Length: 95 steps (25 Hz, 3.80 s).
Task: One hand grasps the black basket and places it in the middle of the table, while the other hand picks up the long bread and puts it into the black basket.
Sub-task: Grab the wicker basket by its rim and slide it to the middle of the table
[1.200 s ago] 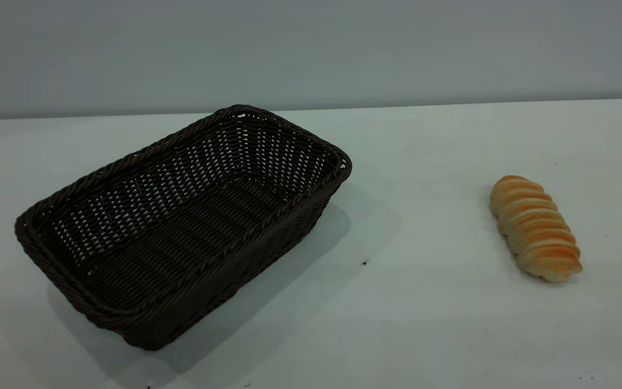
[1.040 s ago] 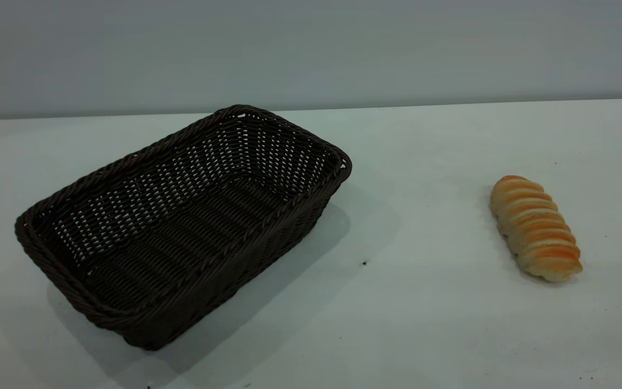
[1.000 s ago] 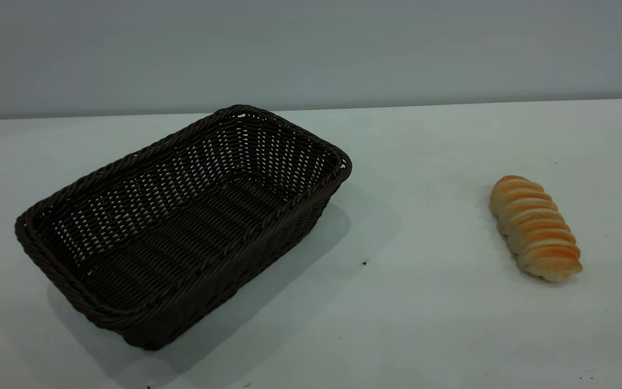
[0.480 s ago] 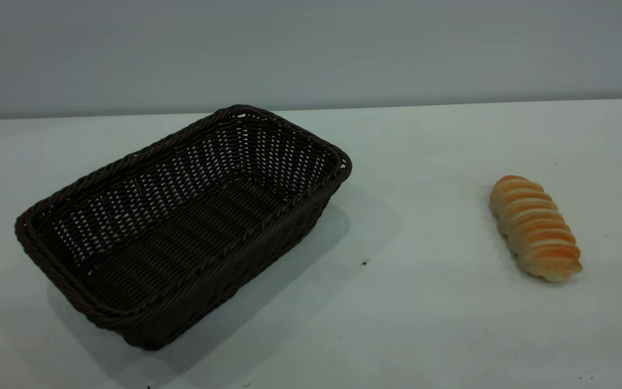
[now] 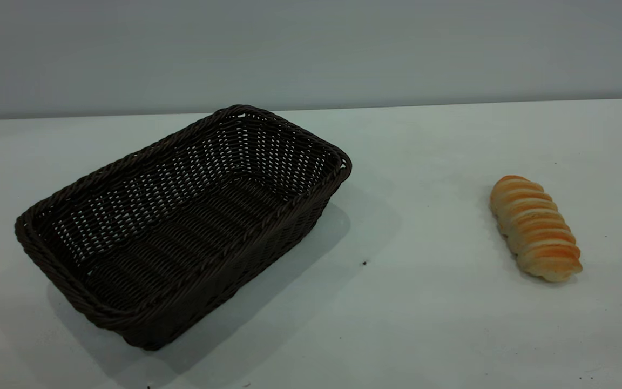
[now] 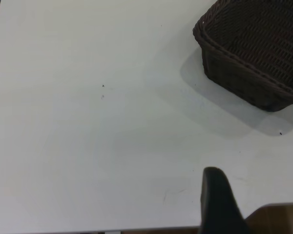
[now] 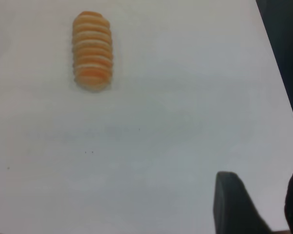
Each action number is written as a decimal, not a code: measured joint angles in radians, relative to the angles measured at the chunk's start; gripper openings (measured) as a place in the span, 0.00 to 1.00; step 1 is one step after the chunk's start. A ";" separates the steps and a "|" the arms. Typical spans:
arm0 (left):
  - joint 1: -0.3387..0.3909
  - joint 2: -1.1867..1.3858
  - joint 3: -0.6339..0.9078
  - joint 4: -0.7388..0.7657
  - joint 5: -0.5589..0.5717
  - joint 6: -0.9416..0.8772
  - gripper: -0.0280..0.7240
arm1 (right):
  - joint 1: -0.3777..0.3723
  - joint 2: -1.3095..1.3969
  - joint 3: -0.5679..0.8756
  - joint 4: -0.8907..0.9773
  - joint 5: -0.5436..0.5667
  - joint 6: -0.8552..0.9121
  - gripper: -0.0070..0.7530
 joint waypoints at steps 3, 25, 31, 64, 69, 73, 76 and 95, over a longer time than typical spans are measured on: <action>0.000 0.000 0.000 0.000 0.000 0.000 0.65 | 0.000 0.000 0.000 0.000 0.000 0.000 0.33; 0.000 0.114 -0.029 -0.251 -0.442 -0.073 0.65 | -0.001 0.063 -0.015 0.184 -0.361 0.000 0.33; 0.000 0.488 -0.029 -0.325 -0.643 -0.127 0.65 | -0.001 0.232 0.040 0.247 -0.567 0.000 0.38; 0.000 1.523 -0.030 -0.641 -0.971 -0.231 0.80 | -0.001 0.349 0.199 0.277 -0.658 -0.065 0.52; 0.000 1.612 -0.032 -0.652 -1.016 -0.231 0.80 | -0.001 0.349 0.199 0.278 -0.658 -0.065 0.52; 0.000 1.653 -0.038 -0.665 -1.048 -0.231 0.80 | -0.001 0.349 0.199 0.279 -0.658 -0.065 0.52; 0.000 1.659 -0.040 -0.666 -1.067 -0.231 0.80 | -0.001 0.349 0.199 0.281 -0.658 -0.066 0.52; -0.084 1.739 -0.128 -0.670 -1.062 -0.208 0.80 | -0.001 0.349 0.199 0.289 -0.650 -0.068 0.52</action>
